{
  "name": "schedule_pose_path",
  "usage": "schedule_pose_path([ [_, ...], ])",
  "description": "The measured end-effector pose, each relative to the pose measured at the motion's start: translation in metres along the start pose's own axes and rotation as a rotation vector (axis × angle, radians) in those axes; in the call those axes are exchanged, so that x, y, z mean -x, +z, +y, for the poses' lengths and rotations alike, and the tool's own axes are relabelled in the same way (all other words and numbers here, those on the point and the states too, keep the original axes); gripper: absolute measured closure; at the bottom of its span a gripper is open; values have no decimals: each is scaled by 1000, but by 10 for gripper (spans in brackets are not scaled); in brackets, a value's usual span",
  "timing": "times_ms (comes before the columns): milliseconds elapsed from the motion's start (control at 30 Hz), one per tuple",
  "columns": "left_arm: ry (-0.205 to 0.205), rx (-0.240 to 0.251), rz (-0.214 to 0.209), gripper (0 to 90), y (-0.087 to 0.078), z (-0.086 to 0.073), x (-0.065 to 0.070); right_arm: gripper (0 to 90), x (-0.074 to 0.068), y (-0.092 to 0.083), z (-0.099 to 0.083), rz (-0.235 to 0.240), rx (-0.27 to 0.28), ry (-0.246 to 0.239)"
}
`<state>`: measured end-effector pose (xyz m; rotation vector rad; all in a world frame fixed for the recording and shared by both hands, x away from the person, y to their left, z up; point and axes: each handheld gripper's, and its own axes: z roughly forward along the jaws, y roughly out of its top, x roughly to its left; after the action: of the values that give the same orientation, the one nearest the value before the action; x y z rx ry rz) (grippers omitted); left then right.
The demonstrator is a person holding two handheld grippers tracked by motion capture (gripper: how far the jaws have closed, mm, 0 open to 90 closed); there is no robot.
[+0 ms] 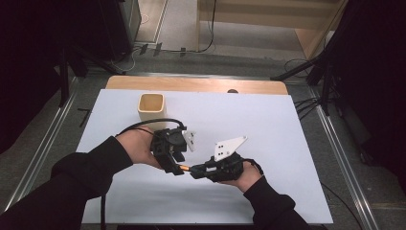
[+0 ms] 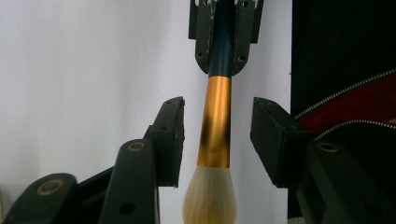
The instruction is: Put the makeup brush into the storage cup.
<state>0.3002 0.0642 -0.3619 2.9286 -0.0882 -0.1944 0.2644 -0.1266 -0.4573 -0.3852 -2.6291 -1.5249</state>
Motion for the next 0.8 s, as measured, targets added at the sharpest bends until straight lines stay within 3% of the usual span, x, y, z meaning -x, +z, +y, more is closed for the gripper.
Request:
schedule_pose_path([
  [300, 21, -65, 2, 661, 5, 7, 0, 790, 0, 1, 1, 3, 3, 16],
  [800, 51, -63, -4, 764, 9, 7, 1, 790, -1, 1, 2, 7, 0, 1],
])
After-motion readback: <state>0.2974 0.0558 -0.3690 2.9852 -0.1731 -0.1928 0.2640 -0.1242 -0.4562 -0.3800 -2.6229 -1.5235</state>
